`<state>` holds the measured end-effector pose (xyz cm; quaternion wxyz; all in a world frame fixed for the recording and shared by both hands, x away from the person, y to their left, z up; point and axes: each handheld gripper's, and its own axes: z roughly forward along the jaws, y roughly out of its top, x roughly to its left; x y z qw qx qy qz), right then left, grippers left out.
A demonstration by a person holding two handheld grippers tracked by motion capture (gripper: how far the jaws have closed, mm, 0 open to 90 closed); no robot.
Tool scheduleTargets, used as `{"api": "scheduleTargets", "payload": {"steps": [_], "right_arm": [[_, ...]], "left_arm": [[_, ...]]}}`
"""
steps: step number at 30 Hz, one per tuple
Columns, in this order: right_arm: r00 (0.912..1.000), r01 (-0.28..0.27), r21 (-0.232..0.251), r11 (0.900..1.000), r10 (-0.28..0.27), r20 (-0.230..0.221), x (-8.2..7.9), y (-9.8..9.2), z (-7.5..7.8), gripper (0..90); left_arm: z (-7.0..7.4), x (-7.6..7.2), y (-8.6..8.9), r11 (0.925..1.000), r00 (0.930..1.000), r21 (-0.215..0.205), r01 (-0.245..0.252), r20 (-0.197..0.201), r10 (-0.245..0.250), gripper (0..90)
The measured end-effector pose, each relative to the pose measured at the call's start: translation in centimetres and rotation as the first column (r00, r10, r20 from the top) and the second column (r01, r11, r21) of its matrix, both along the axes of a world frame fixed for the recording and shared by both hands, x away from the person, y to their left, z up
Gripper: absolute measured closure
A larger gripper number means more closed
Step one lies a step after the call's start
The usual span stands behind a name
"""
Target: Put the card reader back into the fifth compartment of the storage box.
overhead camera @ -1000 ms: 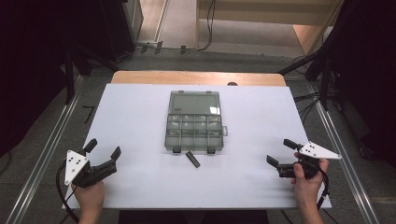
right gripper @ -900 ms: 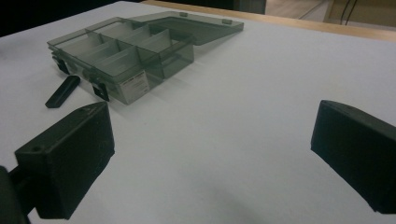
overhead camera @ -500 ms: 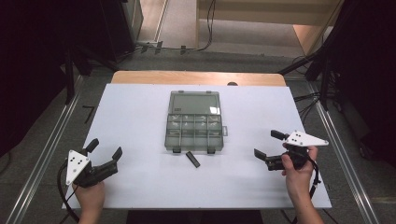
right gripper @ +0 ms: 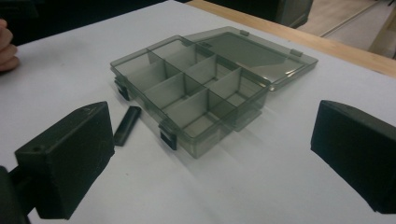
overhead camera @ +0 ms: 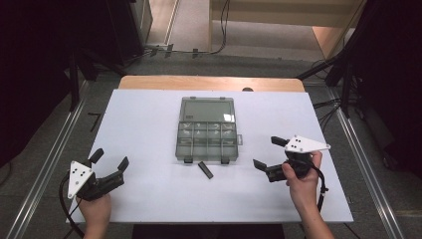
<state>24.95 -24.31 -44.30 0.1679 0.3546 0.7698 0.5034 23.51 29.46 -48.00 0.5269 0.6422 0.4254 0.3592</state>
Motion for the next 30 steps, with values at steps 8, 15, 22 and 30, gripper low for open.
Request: {"api": "scheduleTargets", "payload": {"steps": [8, 15, 22, 30], "right_arm": [[0.999, -0.032, -0.038, 0.999, 0.03, -0.032, 1.1, 2.1, 0.5, 0.0], [0.998, -0.052, -0.042, 0.998, 0.05, -0.039, 1.9, 3.3, 1.2, 0.0], [0.9974, -0.063, -0.063, 0.996, 0.06, -0.039, 2.4, 4.8, 1.5, 7.2], [0.9942, -0.091, -0.076, 0.993, 0.086, -0.066, 3.0, 6.7, 1.4, 7.2]], "left_arm": [[0.0, 0.2, 0.3, 0.9994, 0.9998, -0.031, -0.018, -0.007, 0.018, 13.5], [0.0, 0.1, 0.0, 0.9999, 0.9999, -0.013, -0.006, -0.008, 0.006, 13.5], [-0.1, 0.0, 0.0, 1.0, 1.0, -0.007, 0.002, -0.008, -0.002, 13.5], [-0.1, -0.3, 0.0, 0.9999, 0.9999, 0.01, -0.007, -0.015, 0.008, 13.5]]}}
